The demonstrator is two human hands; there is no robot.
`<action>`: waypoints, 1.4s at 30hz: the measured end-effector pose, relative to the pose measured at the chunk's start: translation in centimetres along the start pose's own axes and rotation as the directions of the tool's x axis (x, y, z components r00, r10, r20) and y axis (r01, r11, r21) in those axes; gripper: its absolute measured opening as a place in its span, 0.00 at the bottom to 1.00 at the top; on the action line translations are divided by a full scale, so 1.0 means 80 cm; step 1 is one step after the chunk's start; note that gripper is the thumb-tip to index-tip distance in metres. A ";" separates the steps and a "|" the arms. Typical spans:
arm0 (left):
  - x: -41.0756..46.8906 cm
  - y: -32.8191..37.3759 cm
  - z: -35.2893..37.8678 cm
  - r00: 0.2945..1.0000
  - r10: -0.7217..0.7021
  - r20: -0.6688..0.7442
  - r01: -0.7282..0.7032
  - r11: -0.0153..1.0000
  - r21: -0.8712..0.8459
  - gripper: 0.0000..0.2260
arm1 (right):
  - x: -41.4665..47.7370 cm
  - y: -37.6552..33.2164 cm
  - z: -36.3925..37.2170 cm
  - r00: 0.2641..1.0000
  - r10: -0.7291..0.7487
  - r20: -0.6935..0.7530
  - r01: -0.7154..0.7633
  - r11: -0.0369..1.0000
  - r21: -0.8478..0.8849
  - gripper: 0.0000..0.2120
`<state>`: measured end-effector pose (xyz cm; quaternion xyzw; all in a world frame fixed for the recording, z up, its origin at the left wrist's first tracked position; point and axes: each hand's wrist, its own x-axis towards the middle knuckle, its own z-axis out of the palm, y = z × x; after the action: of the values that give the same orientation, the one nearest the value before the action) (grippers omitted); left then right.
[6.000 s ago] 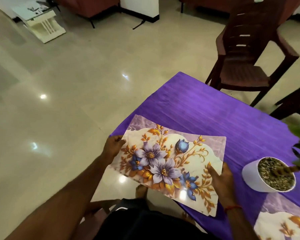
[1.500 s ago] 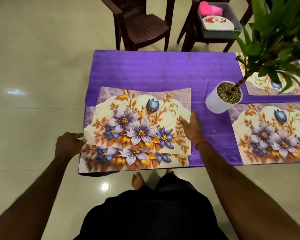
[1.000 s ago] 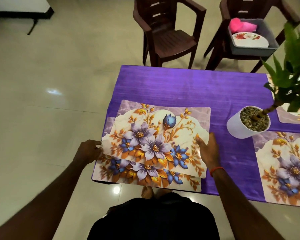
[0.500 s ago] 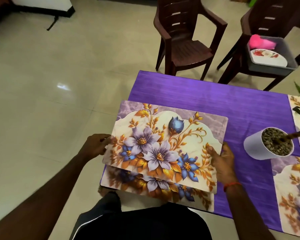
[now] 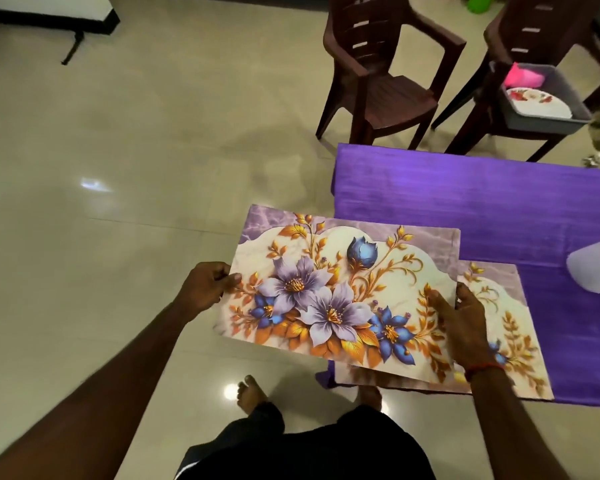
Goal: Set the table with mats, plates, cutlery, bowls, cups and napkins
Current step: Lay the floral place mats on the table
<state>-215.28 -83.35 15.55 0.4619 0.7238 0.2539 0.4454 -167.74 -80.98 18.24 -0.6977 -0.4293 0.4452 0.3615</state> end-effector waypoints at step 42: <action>0.349 0.063 -0.293 0.970 0.173 0.173 -0.165 0.985 -0.055 0.04 | 0.109 -0.169 0.313 0.937 0.277 -0.213 -0.228 0.947 0.227 0.10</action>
<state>-238.59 -55.12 19.14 0.5336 0.6341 0.2632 0.4939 -192.80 -64.92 18.95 -0.7567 -0.2417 0.4401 0.4187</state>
